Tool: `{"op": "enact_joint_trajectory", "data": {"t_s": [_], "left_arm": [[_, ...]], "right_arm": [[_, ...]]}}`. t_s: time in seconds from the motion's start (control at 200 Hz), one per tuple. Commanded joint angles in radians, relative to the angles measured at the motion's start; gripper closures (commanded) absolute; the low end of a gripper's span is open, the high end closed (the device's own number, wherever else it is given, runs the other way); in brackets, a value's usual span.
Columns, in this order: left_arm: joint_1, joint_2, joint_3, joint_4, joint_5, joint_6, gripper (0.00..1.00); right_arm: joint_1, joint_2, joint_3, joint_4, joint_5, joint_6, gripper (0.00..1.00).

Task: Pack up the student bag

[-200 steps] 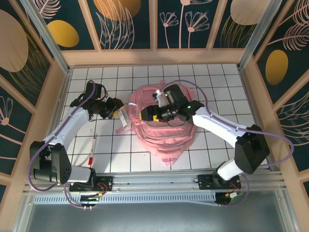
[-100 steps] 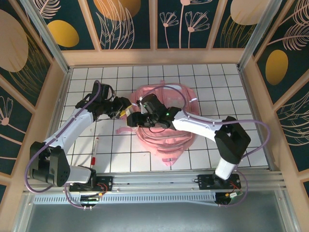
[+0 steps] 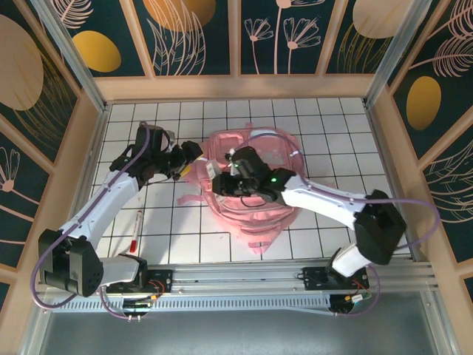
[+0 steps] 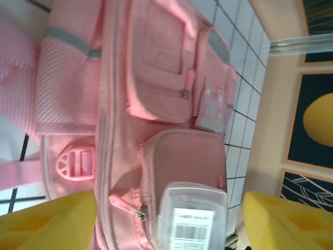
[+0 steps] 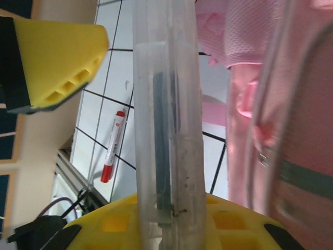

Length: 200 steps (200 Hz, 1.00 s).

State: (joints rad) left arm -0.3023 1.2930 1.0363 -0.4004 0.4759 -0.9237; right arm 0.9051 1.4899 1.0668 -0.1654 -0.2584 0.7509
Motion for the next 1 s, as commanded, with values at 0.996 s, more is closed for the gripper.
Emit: {"op": "enact_joint_trajectory", "data": {"t_s": [0.996], "left_arm": [[-0.512,0.307,0.195,-0.129,-0.081,1.733,0.13]], "right_arm": [[-0.704,-0.561,-0.161,-0.522,-0.166,-0.030,0.88]]}}
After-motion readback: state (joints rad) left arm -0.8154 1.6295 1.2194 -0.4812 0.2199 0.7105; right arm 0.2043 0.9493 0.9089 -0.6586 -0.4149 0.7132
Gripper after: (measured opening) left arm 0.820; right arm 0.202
